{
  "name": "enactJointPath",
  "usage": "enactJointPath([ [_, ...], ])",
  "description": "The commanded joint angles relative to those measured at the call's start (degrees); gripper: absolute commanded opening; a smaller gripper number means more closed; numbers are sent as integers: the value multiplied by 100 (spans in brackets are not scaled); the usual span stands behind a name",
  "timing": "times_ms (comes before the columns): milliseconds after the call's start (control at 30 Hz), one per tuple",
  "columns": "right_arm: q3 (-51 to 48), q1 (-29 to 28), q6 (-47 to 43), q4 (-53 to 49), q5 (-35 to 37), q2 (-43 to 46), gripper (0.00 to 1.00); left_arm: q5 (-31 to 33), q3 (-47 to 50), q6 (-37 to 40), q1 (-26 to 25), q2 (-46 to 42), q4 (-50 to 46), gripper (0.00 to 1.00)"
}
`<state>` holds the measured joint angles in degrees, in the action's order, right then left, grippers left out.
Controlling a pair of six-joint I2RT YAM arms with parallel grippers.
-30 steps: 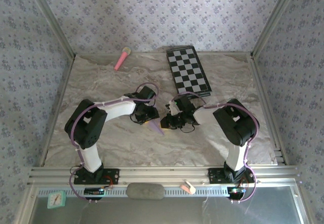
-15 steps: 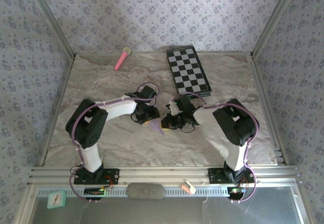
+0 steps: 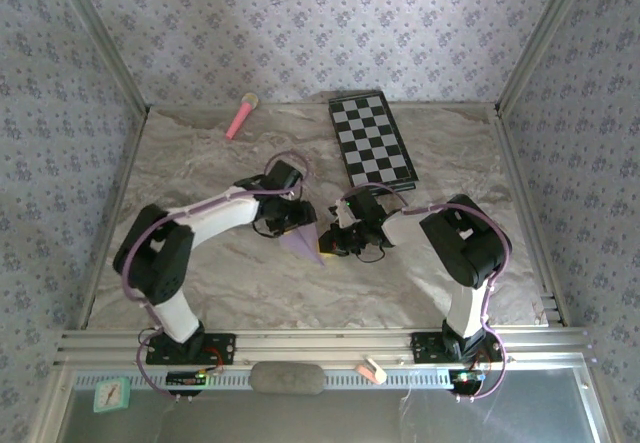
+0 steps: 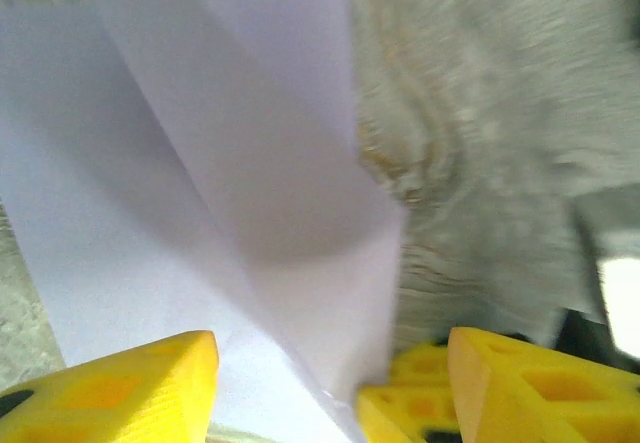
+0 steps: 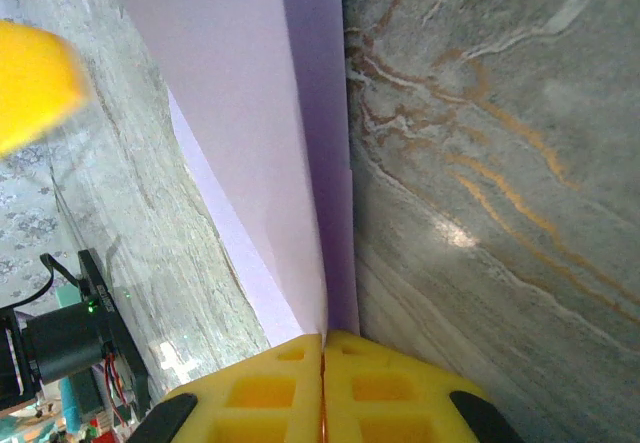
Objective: Fold a paper plane with a square sheet of paper (pick it up from the middle)
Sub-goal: Fourth fold the wing at the center of the table.
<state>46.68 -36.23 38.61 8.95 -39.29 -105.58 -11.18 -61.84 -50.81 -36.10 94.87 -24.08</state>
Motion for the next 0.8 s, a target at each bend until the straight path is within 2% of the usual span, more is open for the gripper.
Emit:
enactJointPath([
  [0,-217,-6,25,-739,352,-340,8,-529,465,-1,121,-548,845,62],
  [233,-169,-3,-2,-790,360,-373,8,-1581,1505,-241,164,-519,2669,45],
  [333,-169,-4,-11,-809,369,-376,8,-1819,1715,-346,170,-334,3195,38],
  [533,-139,-7,-26,-849,379,-384,8,-1853,1797,-309,164,-29,3339,29],
  [767,-136,-4,-29,-843,381,-402,8,-1784,1832,-272,157,175,3295,27],
])
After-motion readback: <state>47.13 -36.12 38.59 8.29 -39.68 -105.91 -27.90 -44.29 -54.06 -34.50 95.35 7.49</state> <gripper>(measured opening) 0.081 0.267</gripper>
